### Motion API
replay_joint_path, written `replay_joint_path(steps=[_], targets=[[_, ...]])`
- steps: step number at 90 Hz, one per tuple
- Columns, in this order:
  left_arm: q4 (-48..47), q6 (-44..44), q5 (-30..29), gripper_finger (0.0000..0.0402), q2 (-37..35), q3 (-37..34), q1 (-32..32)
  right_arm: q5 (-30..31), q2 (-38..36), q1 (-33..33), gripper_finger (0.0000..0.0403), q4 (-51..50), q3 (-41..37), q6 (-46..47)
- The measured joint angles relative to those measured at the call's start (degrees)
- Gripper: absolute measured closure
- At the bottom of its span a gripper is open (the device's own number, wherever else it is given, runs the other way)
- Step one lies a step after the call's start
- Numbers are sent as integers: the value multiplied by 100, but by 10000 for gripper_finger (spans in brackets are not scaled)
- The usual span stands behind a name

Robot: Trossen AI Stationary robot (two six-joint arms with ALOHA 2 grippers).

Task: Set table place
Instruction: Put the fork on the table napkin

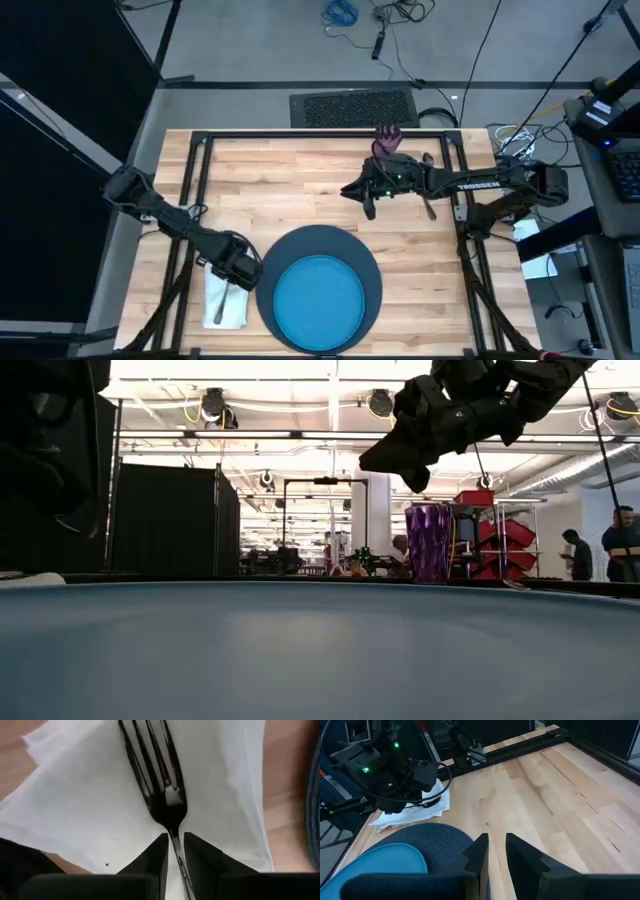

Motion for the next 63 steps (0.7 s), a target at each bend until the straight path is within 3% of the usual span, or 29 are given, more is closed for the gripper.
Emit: replay_joint_path(steps=[63], targets=[[81,-66,43,354,-2,2,-26,0,0,0,351,-25,0,8]])
